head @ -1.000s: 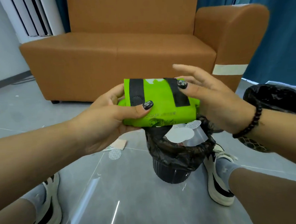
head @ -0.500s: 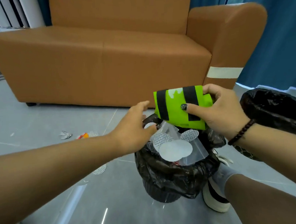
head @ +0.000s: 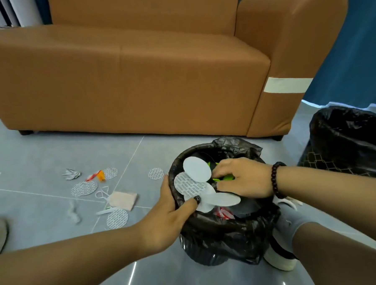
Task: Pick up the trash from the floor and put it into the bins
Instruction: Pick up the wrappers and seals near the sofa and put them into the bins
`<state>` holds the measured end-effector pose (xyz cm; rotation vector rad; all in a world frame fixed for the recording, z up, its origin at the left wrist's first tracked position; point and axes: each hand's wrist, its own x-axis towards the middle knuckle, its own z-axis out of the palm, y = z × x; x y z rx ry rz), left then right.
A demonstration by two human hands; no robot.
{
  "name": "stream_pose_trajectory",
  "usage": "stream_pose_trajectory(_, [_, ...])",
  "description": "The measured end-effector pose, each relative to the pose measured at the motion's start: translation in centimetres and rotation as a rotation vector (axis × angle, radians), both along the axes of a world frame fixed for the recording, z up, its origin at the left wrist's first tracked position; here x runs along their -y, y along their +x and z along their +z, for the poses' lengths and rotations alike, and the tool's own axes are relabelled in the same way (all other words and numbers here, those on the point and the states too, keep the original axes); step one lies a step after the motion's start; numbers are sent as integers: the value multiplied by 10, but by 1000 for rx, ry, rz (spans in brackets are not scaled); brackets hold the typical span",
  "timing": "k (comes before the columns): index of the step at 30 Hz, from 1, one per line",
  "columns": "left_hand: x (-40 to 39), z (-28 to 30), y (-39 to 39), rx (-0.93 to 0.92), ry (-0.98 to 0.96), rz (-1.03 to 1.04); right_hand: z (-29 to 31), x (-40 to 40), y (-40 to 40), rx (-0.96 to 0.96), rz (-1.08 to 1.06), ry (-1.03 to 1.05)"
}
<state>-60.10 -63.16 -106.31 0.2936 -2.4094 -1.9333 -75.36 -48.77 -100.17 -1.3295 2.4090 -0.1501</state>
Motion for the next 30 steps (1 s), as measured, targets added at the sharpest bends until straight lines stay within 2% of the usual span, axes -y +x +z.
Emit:
stream_pose_trajectory(2, [2,0,2,-5,32,-36,-1,3,0,79,41,146])
stream_pose_trajectory(6, [3,-5,3,-22,40,-93,-27,6,9,-72,125,377])
stream_pose_trajectory(8, [1,-6,2,-11,59,-83,-30,6,10,-75,201,448])
stream_pose_trajectory(12, [2,-9,0,25,71,-39,-21,3,2,52,119,314])
stream_pose_trajectory(16, [-4,0,2,68,30,-17,3,-13,-9,65,-18,81])
stream_pose_trajectory(18, [-6,5,4,63,-29,25,13,-27,-13,79,-53,-63])
stream_pose_trajectory(20, [-6,13,4,64,-135,69,18,-38,-10,82,-92,-298])
stream_pose_trajectory(21, [-5,17,3,71,-205,95,18,-42,-9,56,-130,-433])
stream_pose_trajectory(23, [-8,31,-1,90,-367,141,20,-49,-9,-113,-280,-620])
stream_pose_trajectory(25, [-13,48,-7,31,-517,172,21,-55,-14,-269,-460,-550])
stream_pose_trajectory(28, [-19,67,-24,-108,-720,59,17,-61,-20,-115,-705,-238])
stream_pose_trajectory(30, [-22,70,-39,-118,-836,-94,12,-66,-22,-29,-753,-250])
